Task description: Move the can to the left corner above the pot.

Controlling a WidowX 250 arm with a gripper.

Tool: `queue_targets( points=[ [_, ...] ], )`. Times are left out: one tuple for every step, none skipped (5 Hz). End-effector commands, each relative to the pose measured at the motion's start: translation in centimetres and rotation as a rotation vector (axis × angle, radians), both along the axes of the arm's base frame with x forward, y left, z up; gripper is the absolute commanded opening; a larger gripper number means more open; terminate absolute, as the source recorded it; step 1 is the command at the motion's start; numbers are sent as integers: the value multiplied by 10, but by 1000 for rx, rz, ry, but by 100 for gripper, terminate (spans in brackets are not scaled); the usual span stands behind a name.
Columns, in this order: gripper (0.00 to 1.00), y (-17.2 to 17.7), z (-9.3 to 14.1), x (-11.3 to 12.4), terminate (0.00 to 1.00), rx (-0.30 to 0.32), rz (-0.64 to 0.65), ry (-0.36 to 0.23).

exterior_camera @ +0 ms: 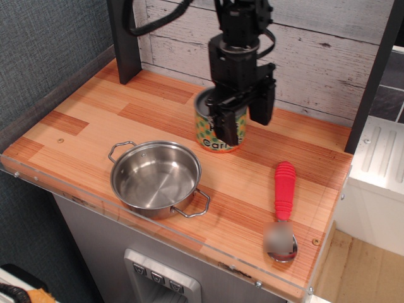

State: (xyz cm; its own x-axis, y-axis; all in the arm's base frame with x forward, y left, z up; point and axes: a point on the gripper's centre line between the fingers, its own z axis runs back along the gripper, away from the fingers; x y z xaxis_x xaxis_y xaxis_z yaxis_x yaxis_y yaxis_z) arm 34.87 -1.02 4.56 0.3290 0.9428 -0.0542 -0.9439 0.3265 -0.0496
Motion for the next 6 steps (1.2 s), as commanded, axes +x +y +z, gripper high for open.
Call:
queue_targets(
  points=[
    [100,69,21,13,0,40,93,-53],
    [100,101,15,6,0,44,167,-40],
    [100,121,11,-1,0,49,218,-18],
    [100,138,10,-8,0,70,253,-9],
    [100,153,19,-12,0,104,257,-20],
    [100,151,34,-13,0,100,174,-26]
  ],
)
